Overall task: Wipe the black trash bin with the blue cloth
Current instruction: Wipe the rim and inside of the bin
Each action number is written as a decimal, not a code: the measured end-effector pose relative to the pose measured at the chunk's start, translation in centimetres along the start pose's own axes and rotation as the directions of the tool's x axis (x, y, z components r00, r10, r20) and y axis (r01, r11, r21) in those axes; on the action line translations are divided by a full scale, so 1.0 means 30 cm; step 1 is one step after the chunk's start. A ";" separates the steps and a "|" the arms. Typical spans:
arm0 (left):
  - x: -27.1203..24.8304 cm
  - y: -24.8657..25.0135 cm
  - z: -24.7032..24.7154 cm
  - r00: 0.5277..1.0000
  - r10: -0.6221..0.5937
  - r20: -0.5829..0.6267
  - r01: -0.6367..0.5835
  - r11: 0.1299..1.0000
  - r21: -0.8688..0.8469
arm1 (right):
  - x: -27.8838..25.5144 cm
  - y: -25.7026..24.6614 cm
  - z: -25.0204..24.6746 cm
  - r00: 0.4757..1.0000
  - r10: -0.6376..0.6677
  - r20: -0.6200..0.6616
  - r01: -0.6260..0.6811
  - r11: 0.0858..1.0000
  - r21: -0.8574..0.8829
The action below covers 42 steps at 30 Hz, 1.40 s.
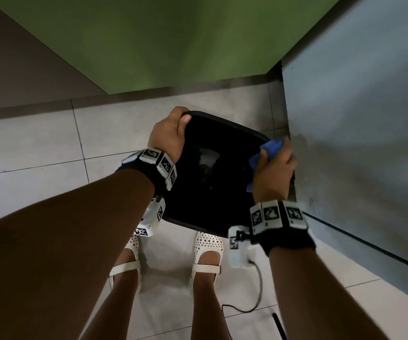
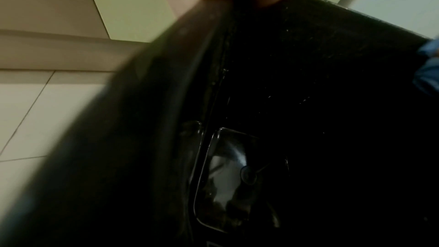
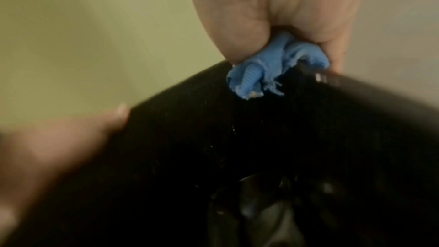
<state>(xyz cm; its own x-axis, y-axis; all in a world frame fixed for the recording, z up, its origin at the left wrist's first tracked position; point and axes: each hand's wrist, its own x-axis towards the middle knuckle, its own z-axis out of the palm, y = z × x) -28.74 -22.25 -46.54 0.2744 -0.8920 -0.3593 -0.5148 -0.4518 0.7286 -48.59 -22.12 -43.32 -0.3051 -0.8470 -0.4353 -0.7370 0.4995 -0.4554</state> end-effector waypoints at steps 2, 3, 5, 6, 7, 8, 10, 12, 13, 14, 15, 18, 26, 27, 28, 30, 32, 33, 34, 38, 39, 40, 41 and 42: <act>-0.003 0.002 -0.002 1.000 0.001 -0.005 -0.001 1.000 0.004 | -0.044 0.012 0.018 0.984 0.179 -0.010 -0.177 0.981 0.084; -0.003 0.001 -0.005 1.000 0.003 -0.001 -0.003 1.000 0.010 | -0.056 0.010 0.031 0.973 0.229 -0.021 -0.227 0.971 0.079; -0.006 0.000 -0.005 1.000 -0.014 0.009 0.014 1.000 0.017 | -0.051 -0.002 0.041 0.968 0.248 -0.050 -0.246 0.969 0.038; -0.007 0.001 -0.006 0.999 -0.038 0.014 0.037 0.999 0.022 | -0.040 -0.008 0.043 0.971 0.232 -0.055 -0.231 0.973 0.023; -0.009 0.003 -0.008 0.998 -0.068 0.016 0.067 0.997 0.040 | -0.026 -0.011 0.041 0.977 0.205 -0.050 -0.205 0.979 0.010; -0.012 0.009 -0.011 0.995 -0.101 0.014 0.100 0.992 0.074 | -0.013 -0.013 0.036 0.986 0.164 -0.038 -0.164 0.986 -0.007; -0.009 0.034 -0.021 0.994 -0.110 0.014 0.105 0.975 0.195 | 0.017 -0.015 0.023 0.999 0.041 -0.012 -0.042 0.998 -0.056; 0.010 0.071 -0.027 0.994 -0.025 0.110 -0.012 0.945 0.326 | 0.048 -0.032 0.007 0.994 -0.096 0.048 0.102 0.985 -0.142; 0.023 0.095 -0.028 0.979 0.015 0.201 -0.089 0.926 0.367 | 0.065 -0.049 0.002 0.982 -0.160 0.102 0.177 0.965 -0.196; 0.038 0.118 -0.024 0.955 0.031 0.296 -0.145 0.917 0.371 | 0.080 -0.073 0.001 0.960 -0.223 0.170 0.260 0.935 -0.240; 0.052 0.134 -0.015 0.929 0.034 0.368 -0.171 0.922 0.348 | 0.092 -0.102 0.004 0.927 -0.288 0.241 0.349 0.897 -0.270; 0.066 0.125 0.017 0.912 0.060 0.407 -0.169 0.957 0.236 | 0.107 -0.186 0.049 0.827 -0.444 0.345 0.549 0.769 -0.326; 0.008 0.066 0.063 0.988 0.028 0.154 -0.025 0.999 -0.020 | 0.081 -0.202 0.134 0.848 -0.499 0.177 0.526 0.757 -0.387; 0.007 0.068 0.073 0.988 0.023 0.153 -0.023 1.000 -0.003 | 0.080 -0.188 0.128 0.856 -0.483 0.186 0.516 0.768 -0.379; 0.008 0.067 0.078 0.989 0.016 0.149 -0.018 1.000 0.014 | 0.080 -0.175 0.121 0.859 -0.471 0.200 0.511 0.769 -0.383; 0.011 0.064 0.085 0.990 0.019 0.138 -0.023 0.999 0.027 | 0.085 -0.151 0.098 0.865 -0.461 0.201 0.502 0.769 -0.396; 0.009 0.064 0.084 0.991 0.033 0.129 -0.039 0.998 0.040 | 0.089 -0.124 0.073 0.886 -0.433 0.168 0.462 0.788 -0.407; 0.007 0.064 0.083 0.991 0.037 0.125 -0.043 0.998 0.048 | 0.092 -0.105 0.059 0.898 -0.408 0.161 0.437 0.796 -0.419; 0.007 0.065 0.082 0.991 0.037 0.125 -0.044 0.998 0.054 | 0.094 -0.085 0.043 0.911 -0.380 0.157 0.410 0.803 -0.433; 0.011 0.067 0.083 0.990 0.044 0.135 -0.053 0.997 0.059 | 0.099 -0.020 -0.016 0.960 -0.263 0.098 0.279 0.862 -0.423; 0.011 0.067 0.082 0.990 0.042 0.134 -0.050 0.997 0.056 | 0.094 -0.018 -0.018 0.967 -0.240 0.080 0.251 0.876 -0.412; 0.011 0.065 0.079 0.991 0.037 0.129 -0.044 0.997 0.055 | 0.092 -0.021 -0.015 0.971 -0.231 0.067 0.238 0.883 -0.406; 0.011 0.062 0.073 0.993 0.035 0.113 -0.041 0.998 0.056 | 0.093 -0.031 -0.007 0.970 -0.234 0.063 0.239 0.885 -0.399; 0.010 0.054 0.064 0.996 0.034 0.088 -0.039 0.998 0.056 | 0.096 -0.046 0.000 0.967 -0.246 0.073 0.255 0.885 -0.391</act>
<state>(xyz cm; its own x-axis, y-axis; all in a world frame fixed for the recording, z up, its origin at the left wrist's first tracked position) -31.05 -23.28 -46.57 0.1840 -0.9047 -0.3842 -0.5698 -0.4167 0.7083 -48.45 -25.26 -43.94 -0.0696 -0.9282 -0.3654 -0.9653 0.1550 -0.2101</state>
